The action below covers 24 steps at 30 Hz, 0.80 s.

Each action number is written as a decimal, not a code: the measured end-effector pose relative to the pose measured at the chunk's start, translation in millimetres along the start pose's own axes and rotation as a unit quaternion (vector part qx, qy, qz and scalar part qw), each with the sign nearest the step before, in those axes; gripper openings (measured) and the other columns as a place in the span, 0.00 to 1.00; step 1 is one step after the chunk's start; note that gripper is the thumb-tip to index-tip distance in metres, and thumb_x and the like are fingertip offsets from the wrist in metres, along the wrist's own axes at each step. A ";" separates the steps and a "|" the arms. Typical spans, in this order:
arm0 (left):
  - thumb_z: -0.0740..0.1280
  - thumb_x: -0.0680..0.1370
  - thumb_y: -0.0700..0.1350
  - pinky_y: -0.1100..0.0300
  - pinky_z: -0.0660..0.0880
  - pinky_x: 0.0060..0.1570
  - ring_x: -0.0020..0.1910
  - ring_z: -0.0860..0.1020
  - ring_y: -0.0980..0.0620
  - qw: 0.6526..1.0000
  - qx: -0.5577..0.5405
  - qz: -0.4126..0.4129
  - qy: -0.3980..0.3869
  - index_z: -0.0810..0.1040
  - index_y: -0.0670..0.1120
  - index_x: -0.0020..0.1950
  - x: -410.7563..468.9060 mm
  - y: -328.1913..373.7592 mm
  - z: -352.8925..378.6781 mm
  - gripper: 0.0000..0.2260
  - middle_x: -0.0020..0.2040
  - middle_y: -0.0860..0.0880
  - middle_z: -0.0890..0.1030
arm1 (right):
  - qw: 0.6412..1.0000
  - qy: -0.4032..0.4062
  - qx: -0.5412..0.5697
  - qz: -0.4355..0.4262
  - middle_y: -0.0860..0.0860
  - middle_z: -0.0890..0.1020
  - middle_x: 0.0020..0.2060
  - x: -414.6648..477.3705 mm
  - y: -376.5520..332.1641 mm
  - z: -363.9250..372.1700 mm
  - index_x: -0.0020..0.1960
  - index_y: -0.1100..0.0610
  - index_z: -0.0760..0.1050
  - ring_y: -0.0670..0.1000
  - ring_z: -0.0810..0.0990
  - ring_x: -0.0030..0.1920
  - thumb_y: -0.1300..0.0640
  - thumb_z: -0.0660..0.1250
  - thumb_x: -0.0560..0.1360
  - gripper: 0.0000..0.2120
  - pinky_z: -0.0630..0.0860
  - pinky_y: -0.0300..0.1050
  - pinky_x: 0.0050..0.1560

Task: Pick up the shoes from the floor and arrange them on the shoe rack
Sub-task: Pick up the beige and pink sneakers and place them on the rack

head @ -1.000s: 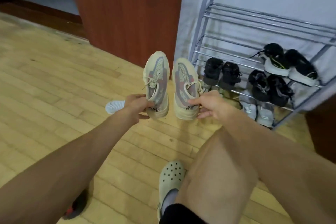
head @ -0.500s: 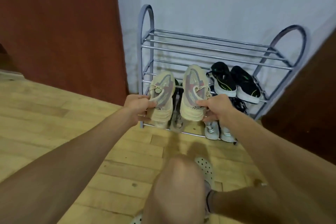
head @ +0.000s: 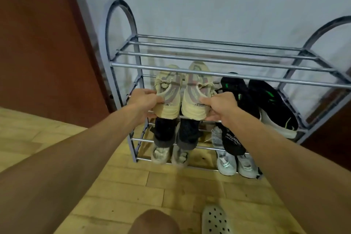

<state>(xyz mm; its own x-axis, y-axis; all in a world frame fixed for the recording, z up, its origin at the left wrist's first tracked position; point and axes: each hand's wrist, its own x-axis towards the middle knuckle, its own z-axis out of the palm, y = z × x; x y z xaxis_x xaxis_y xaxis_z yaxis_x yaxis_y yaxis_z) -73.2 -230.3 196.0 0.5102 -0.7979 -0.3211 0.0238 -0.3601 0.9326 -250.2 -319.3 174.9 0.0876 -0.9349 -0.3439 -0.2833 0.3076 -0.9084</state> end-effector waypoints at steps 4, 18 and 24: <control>0.69 0.76 0.39 0.58 0.74 0.28 0.38 0.78 0.50 1.000 0.015 -0.016 0.011 0.74 0.43 0.65 17.4 -6.2 9.0 0.18 0.47 0.44 0.79 | 0.999 -0.014 -0.015 0.028 0.58 0.84 0.49 15.3 12.9 5.3 0.55 0.61 0.77 0.58 0.85 0.46 0.55 0.77 0.68 0.19 0.83 0.50 0.37; 0.69 0.75 0.41 0.52 0.77 0.56 0.47 0.76 0.49 0.996 0.088 0.026 -0.003 0.78 0.43 0.50 -61.2 -21.7 -37.0 0.06 0.43 0.47 0.76 | 0.974 0.005 -0.216 -0.073 0.60 0.80 0.52 -81.7 14.7 24.4 0.56 0.67 0.76 0.61 0.79 0.54 0.62 0.64 0.74 0.13 0.79 0.60 0.54; 0.67 0.76 0.43 0.57 0.75 0.49 0.49 0.75 0.50 0.995 0.098 0.005 -0.012 0.78 0.44 0.53 -141.4 -79.5 -116.0 0.07 0.49 0.46 0.77 | 0.947 -0.135 -0.269 -0.109 0.58 0.76 0.52 -176.0 28.2 90.3 0.68 0.62 0.68 0.59 0.78 0.52 0.61 0.63 0.76 0.20 0.79 0.55 0.56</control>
<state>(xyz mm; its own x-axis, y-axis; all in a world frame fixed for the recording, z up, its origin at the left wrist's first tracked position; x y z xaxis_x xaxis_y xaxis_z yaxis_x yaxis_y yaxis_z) -47.4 -32.8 186.3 0.4883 -0.8125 -0.3184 -0.1507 -0.4378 0.8863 -187.3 -130.1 188.4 0.4214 -0.8640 -0.2756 -0.6691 -0.0910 -0.7376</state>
